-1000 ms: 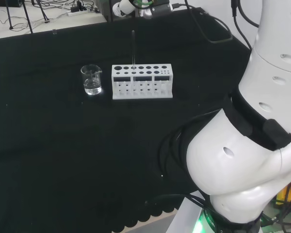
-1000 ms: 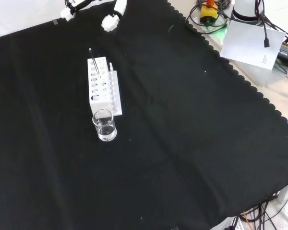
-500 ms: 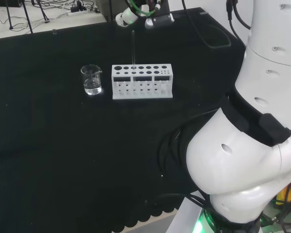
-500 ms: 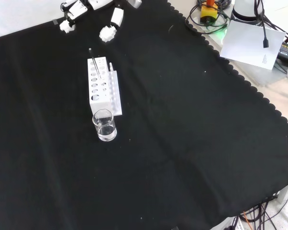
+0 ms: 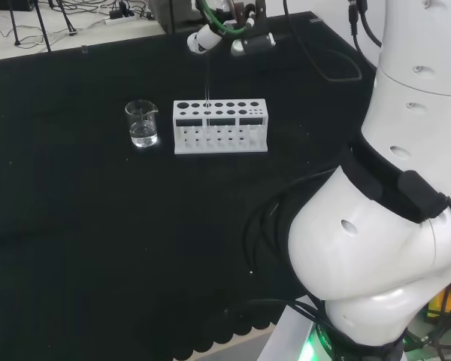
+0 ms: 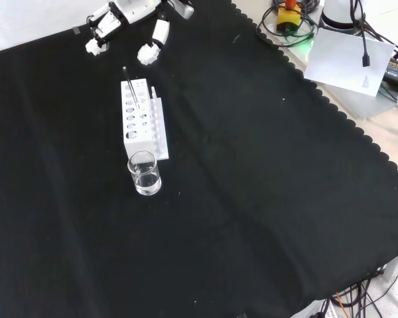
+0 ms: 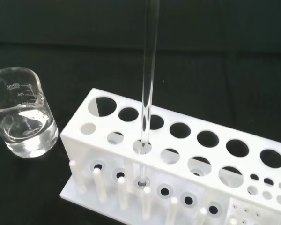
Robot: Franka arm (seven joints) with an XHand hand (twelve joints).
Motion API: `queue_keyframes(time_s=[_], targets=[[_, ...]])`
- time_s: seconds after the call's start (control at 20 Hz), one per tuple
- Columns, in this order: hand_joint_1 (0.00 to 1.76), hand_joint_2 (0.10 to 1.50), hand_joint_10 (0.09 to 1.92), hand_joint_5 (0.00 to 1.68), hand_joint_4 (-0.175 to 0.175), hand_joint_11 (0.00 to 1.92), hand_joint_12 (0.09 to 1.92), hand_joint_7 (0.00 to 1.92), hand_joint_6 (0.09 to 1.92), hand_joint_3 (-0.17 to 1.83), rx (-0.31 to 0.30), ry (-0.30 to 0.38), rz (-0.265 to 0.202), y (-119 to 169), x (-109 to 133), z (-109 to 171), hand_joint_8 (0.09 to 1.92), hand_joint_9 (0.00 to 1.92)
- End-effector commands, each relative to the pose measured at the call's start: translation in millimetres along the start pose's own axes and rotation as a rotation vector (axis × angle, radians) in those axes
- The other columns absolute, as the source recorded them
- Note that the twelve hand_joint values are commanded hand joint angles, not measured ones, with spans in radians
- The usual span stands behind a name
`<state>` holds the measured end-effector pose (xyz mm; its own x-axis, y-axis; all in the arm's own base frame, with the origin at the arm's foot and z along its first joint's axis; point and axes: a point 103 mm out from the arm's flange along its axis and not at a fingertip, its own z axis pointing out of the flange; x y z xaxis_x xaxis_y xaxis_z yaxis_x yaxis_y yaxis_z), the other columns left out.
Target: Take the glass rod from the white test tube rack.
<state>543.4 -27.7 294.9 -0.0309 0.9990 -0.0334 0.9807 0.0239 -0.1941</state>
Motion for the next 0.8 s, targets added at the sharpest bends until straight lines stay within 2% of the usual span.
queue_keyframes(time_s=[0.05,0.4,0.65,0.8], targets=[[0.54,0.92,0.92,0.18,-0.1,0.09,1.45,0.21,0.09,0.52,0.012,0.026,-0.002,7.2,-4.5,13.4,0.88,0.44],[0.52,0.93,0.9,0.21,-0.107,0.13,1.44,0.28,0.09,0.52,0.03,0.075,-0.006,17.4,-9.3,31.2,0.9,0.51],[0.52,0.95,0.91,0.28,-0.127,0.27,1.4,0.45,0.09,0.51,0.035,0.068,0.009,19.2,-16.0,36.8,0.94,0.71],[0.54,0.97,0.95,0.34,-0.143,0.4,1.37,0.64,0.09,0.51,0.036,0.062,0.008,17.8,-14.6,38.5,0.95,0.86]])
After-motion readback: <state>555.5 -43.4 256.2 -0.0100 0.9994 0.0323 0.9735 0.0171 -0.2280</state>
